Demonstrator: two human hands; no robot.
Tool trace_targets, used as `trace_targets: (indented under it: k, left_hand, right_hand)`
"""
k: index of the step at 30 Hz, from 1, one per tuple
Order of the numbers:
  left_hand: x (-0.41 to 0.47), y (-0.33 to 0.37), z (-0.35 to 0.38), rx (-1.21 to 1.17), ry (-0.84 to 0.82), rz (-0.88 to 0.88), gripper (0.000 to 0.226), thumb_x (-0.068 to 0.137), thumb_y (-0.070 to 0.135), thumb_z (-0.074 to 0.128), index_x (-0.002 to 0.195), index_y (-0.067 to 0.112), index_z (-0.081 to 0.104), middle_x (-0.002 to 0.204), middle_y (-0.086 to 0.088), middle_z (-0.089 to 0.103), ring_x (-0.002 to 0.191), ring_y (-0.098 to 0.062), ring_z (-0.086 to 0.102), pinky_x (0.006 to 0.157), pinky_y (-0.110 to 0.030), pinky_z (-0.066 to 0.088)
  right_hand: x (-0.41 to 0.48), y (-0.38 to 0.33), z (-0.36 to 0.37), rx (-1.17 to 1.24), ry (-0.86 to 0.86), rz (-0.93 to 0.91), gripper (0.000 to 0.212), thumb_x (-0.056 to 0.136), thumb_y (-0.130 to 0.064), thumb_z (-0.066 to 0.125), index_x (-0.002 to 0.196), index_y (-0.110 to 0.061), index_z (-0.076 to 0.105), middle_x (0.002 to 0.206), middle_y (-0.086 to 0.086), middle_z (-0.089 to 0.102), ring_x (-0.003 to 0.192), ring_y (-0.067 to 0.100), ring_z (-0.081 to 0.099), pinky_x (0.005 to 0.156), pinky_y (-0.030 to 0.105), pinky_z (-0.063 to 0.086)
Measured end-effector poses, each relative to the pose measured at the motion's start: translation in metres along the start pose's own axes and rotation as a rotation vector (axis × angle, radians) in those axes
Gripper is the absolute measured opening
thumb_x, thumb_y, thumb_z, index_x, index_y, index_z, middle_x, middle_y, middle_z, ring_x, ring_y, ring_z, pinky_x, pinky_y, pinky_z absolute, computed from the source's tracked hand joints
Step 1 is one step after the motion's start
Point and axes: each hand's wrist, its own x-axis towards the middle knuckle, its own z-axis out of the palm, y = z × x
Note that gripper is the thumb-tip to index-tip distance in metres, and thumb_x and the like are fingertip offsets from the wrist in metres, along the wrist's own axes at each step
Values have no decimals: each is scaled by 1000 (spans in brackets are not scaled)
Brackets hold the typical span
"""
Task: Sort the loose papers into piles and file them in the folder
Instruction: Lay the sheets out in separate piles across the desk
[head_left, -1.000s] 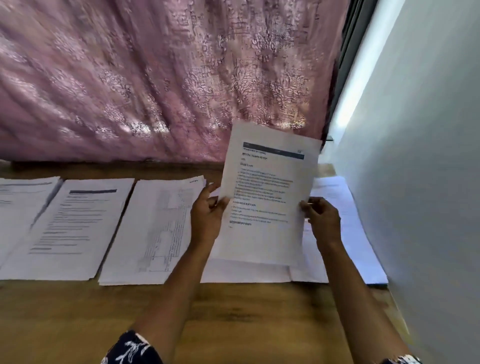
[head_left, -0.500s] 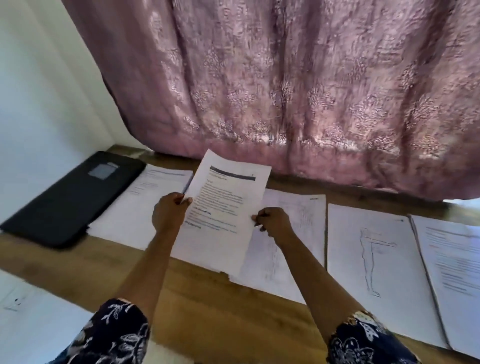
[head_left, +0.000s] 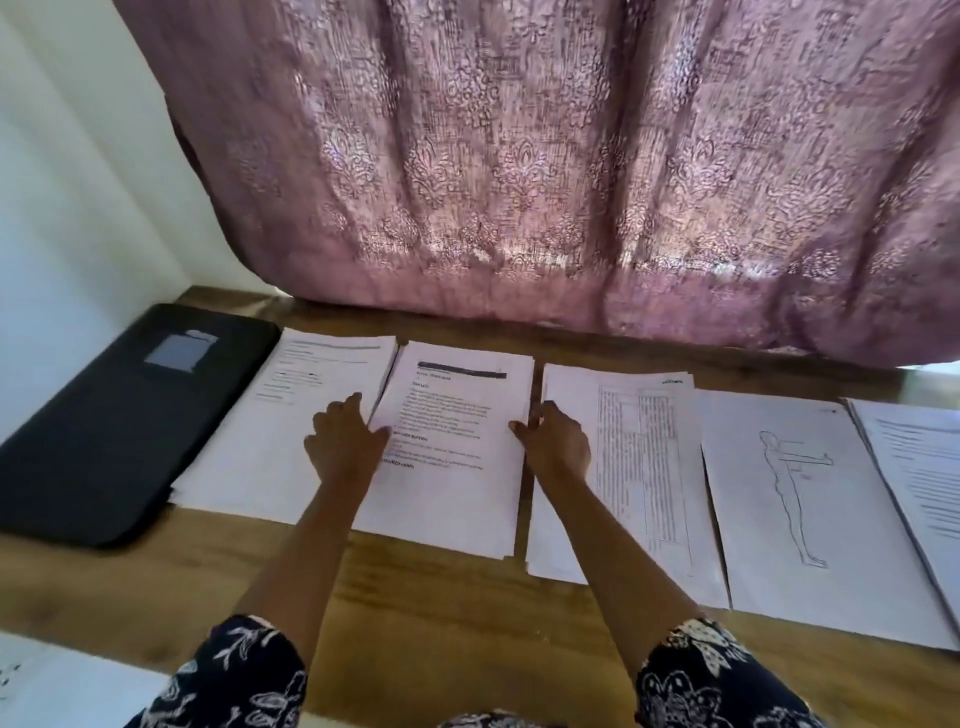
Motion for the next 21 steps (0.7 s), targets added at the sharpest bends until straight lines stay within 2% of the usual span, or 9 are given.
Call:
trace_targets:
  k: [3,6,9,11,13,15,17,19,21]
  left_hand:
    - [-14,1,19,13,-9,236,75,86,51,62,147,18,33,151,-11,37,139,-31,32,108,-49,31]
    - [-28,9,39,122,-152,359,78,91,63,43,154,25,15,162,-5,13,149,-27,9,118,-49,9]
    - [-40,8,54,163,-233,365,80,91,69,28,154,29,2,163,-4,-3,149,-25,-2,118,-50,1]
    - [-45,6,59,167,-249,359,83,87,73,17,154,29,-4,162,-4,-8,149,-26,-6,118,-50,-1]
    - [-46,6,60,165,-268,357,81,90,72,18,153,29,-7,162,-4,-11,149,-25,-10,118,-49,-3]
    - [-46,9,56,169,-269,360,79,92,68,24,154,28,-5,162,-5,-10,149,-25,-9,118,-49,-4]
    - [-47,15,50,121,-212,355,77,93,67,26,155,25,4,162,-8,-1,149,-27,-3,118,-48,-3]
    - [-51,30,45,21,-116,390,78,89,67,26,153,23,20,161,-9,12,149,-29,7,118,-47,-3]
    - [-63,57,46,-61,-68,469,77,84,64,29,147,20,37,158,-9,25,147,-31,16,117,-49,-2]
  right_hand:
    - [-11,6,10,-152,133,-254,39,93,-41,57,127,-22,54,128,-2,58,117,19,55,91,35,49]
    - [-14,9,22,-397,-36,-484,47,95,-42,52,138,-22,46,150,0,37,141,21,29,112,44,27]
    - [-13,15,28,-516,-179,-482,54,98,-46,43,146,-23,34,158,0,22,147,19,11,117,52,2]
    - [-13,20,27,-521,-203,-476,55,99,-46,40,148,-23,30,159,-1,19,148,17,9,116,53,-2]
    - [-13,23,25,-531,-213,-485,56,99,-46,39,149,-23,27,160,-2,17,148,17,7,117,54,-3]
    - [-14,26,20,-510,-204,-502,58,99,-46,38,150,-22,24,160,-2,16,148,16,5,116,52,-7]
    - [-16,28,10,-457,-140,-516,58,100,-47,37,150,-23,25,160,-3,17,148,15,5,115,47,-11]
    - [-16,38,-8,-380,-19,-490,52,100,-43,40,147,-23,35,157,-3,26,148,15,11,115,44,-10]
    - [-17,63,-34,-302,125,-413,42,98,-39,46,136,-22,51,149,-3,41,144,16,25,117,46,-1]
